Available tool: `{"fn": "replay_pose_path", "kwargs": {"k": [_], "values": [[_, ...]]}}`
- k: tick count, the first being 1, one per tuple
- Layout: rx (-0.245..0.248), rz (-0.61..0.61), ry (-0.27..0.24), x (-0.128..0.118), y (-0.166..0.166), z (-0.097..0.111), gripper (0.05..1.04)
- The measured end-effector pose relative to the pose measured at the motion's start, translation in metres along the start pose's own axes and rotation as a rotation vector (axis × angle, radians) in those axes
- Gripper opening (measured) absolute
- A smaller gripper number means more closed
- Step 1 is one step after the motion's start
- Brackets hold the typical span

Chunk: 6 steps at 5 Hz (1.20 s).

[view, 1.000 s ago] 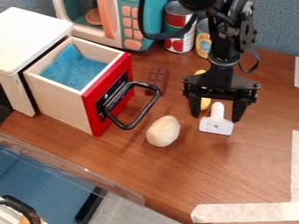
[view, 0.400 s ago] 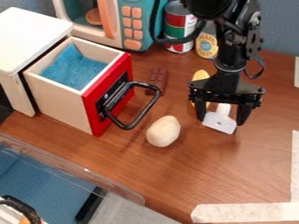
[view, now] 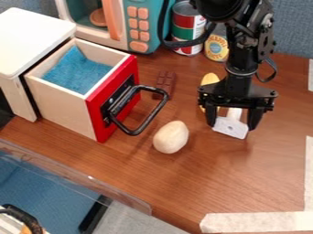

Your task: Picked the white object and placed it inside the drawer

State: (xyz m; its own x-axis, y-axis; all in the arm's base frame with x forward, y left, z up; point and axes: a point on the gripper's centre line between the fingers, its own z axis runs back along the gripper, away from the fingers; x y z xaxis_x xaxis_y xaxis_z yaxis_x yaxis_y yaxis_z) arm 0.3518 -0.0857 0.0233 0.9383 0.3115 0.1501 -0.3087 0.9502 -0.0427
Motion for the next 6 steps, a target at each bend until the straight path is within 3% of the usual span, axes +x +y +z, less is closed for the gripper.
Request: {"fn": "replay_pose_path", "kwargs": {"k": [1, 4, 5, 6], "values": [[0.002, 0.000, 0.008, -0.005, 0.003, 0.002, 0.901], [-0.133, 0.009, -0.135, -0.016, 0.008, 0.094, 0.901], [-0.143, 0.065, -0.186, -0.021, 0.036, 0.119, 0.901], [-0.142, 0.174, -0.202, -0.033, 0.077, 0.136, 0.901]]}}
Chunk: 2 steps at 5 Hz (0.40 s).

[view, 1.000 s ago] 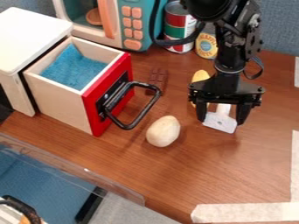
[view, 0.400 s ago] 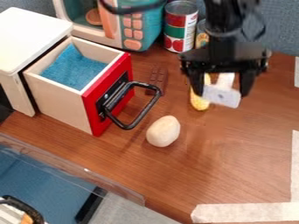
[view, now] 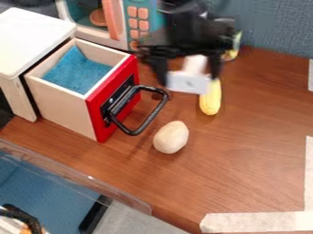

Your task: Picked the white object and placed it inside the drawer

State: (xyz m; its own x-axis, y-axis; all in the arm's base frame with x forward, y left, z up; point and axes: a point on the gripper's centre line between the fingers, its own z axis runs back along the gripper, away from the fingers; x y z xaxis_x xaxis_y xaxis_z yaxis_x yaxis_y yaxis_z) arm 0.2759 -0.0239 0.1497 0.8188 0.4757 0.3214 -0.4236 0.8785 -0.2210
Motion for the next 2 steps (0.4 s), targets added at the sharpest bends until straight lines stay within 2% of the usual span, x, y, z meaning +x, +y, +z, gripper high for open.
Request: {"fn": "replay_pose_path", "kwargs": {"k": [1, 2], "values": [[0.010, 0.107, -0.034, 0.002, 0.050, 0.030, 0.901], [0.013, 0.181, -0.052, 0.008, 0.083, 0.044, 0.901]]}}
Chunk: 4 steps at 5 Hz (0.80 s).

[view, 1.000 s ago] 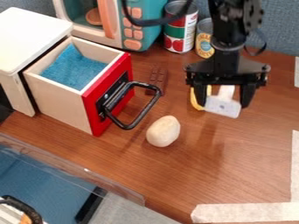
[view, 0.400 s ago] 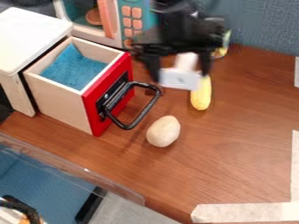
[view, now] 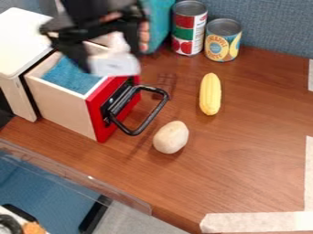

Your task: Picked the white object and placed it inside the drawer

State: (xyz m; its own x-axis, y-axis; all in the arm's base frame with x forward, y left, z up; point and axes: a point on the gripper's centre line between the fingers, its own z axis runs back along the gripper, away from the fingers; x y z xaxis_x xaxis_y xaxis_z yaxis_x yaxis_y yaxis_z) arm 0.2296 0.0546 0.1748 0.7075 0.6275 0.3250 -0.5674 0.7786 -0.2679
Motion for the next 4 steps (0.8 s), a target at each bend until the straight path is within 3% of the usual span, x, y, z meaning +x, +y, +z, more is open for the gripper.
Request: {"fn": "replay_pose_path", "kwargs": {"k": [1, 3, 4], "values": [[0.023, 0.091, -0.003, 0.016, 0.033, 0.004, 0.901], [0.079, 0.146, 0.044, 0.048, 0.027, -0.041, 0.902], [0.092, 0.155, 0.037, 0.062, 0.017, -0.048, 0.901]]}}
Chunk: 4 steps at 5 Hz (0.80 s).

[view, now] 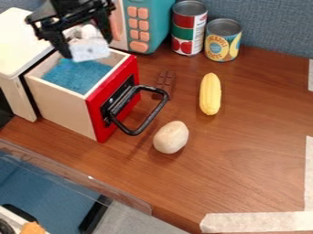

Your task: Picked the white object and placed it inside the drawer

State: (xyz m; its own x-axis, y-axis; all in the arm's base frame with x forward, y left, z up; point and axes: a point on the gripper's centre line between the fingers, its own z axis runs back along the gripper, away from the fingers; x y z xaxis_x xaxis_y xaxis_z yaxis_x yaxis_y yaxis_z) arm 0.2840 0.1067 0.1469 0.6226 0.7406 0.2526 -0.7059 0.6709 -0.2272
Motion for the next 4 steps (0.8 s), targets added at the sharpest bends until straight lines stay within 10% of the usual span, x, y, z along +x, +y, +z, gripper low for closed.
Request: {"fn": "replay_pose_path", "kwargs": {"k": [4], "values": [[0.190, -0.008, -0.047, 0.010, 0.002, -0.013, 0.901]]}}
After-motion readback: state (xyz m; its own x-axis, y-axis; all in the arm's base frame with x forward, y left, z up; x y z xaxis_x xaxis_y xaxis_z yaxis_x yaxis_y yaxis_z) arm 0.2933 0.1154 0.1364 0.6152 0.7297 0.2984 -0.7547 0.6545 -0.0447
